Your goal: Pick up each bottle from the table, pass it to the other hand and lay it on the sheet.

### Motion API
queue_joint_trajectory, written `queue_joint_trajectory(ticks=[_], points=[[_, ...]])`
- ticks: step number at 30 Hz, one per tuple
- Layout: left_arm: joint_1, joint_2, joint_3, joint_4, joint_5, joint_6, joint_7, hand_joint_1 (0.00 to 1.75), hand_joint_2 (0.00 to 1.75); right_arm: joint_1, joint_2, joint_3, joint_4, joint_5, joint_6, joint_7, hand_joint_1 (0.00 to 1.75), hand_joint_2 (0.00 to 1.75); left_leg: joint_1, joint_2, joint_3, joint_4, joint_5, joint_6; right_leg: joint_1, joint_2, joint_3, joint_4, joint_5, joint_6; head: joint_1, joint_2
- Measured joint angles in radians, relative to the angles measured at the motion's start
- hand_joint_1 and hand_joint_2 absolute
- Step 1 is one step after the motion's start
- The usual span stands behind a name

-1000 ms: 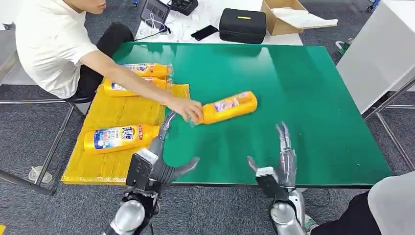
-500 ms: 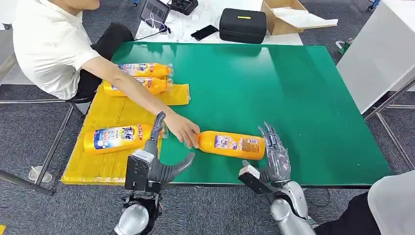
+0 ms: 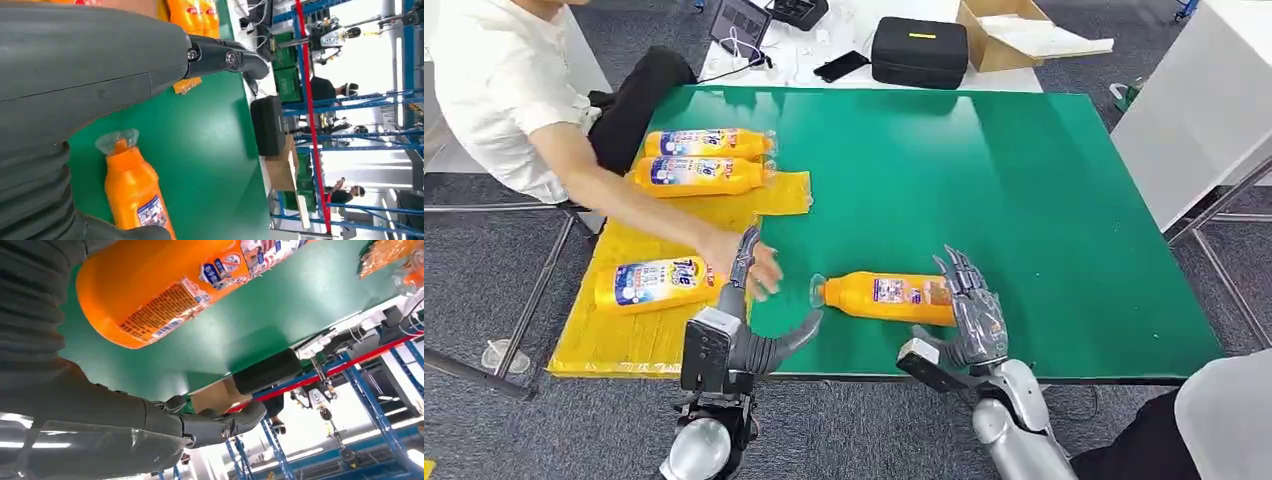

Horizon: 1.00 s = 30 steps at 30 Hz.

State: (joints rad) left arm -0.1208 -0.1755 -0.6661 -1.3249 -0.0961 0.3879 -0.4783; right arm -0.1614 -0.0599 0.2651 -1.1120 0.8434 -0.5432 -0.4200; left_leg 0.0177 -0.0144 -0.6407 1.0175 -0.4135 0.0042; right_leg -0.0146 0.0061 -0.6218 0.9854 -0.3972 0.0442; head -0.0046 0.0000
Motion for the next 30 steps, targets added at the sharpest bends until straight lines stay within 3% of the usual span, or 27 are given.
queue_joint_trajectory(ticks=[8,13,17,30], points=[[-0.025,-0.009,-0.019,0.009,0.033,-0.05,0.024,0.0,1.75,-0.131,-0.002,0.053,0.113,-0.028,0.143,0.055,0.0,1.75,0.0,0.001,0.0,0.0,0.001,0.0,0.0,0.0,0.0,0.0,0.0,0.0,0.0,0.0],[-0.027,-0.013,-0.021,0.011,0.035,-0.056,0.034,0.0,1.75,-0.192,-0.015,0.084,0.201,0.06,0.165,0.152,0.0,1.75,0.0,0.0,0.0,0.0,0.001,0.001,0.0,0.0,0.0,0.0,0.0,0.0,0.0,0.0],[-0.027,-0.013,-0.02,0.011,0.023,-0.062,0.045,0.0,1.75,-0.212,-0.045,0.114,0.254,0.103,0.214,0.208,0.0,1.75,0.0,0.0,0.0,0.0,0.001,0.001,0.0,0.0,0.0,0.0,0.0,0.0,0.0,0.0],[-0.027,-0.013,-0.018,0.011,0.002,-0.077,0.056,0.0,1.75,-0.237,-0.069,0.118,0.302,0.076,0.27,0.23,0.0,1.75,0.0,0.0,0.002,0.0,0.001,0.001,0.0,0.0,0.002,0.0,0.0,0.0,0.0,0.0]])
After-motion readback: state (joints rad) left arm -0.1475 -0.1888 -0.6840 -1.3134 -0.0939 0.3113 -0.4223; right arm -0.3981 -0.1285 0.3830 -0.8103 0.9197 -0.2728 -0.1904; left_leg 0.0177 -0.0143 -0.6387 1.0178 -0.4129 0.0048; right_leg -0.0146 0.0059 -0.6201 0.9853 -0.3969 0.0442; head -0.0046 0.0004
